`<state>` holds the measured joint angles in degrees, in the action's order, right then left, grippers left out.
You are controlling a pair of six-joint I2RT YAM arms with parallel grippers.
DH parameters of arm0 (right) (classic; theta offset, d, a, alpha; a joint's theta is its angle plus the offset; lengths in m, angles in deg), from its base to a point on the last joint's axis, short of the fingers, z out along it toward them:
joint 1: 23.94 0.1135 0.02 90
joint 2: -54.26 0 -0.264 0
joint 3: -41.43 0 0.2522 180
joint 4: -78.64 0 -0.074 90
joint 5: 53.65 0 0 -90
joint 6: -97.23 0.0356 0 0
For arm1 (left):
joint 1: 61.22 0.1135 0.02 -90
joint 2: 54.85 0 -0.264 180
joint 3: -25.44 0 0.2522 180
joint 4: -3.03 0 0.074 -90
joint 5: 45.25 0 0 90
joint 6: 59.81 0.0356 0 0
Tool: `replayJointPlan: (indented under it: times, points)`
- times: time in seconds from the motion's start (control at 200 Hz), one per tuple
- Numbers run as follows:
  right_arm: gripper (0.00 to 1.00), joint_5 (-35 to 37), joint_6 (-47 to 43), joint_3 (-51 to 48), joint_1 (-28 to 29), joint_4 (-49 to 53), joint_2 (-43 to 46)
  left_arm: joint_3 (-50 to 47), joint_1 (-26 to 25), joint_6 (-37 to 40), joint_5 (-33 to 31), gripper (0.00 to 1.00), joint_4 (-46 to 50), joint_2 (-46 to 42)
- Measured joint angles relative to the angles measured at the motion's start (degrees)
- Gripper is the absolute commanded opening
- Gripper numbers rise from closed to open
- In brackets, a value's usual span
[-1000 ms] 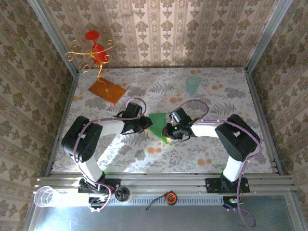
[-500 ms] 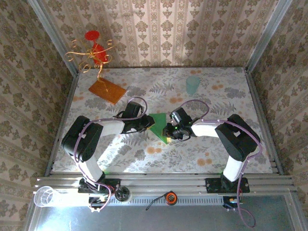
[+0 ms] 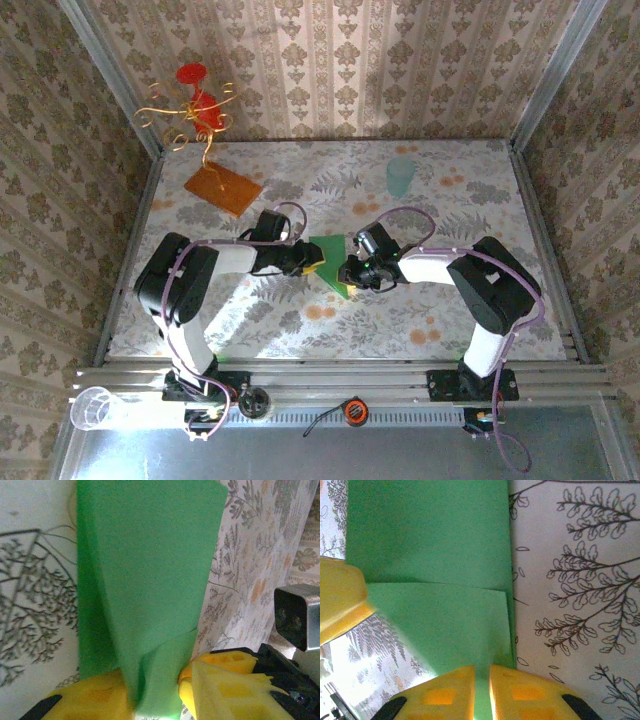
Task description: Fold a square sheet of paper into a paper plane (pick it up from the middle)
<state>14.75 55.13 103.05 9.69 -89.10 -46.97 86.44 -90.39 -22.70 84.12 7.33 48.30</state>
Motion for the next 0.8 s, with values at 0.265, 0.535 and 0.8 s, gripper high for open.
replayJointPlan:
  times: [0.265,0.535,0.8]
  points:
    - [0.19,-0.11,-0.22,0.0,-0.15,0.0,-0.02,0.87,0.04,0.66,2.14,0.3,0.0,0.31]
    - [0.19,-0.11,-0.46,0.0,-0.28,0.02,-0.02,1.79,1.16,1.4,2.91,0.29,0.52,1.57]
    - [0.19,-0.46,-0.85,0.0,-0.48,0.02,-0.04,2.34,1.16,3.04,2.91,0.23,1.92,3.1]
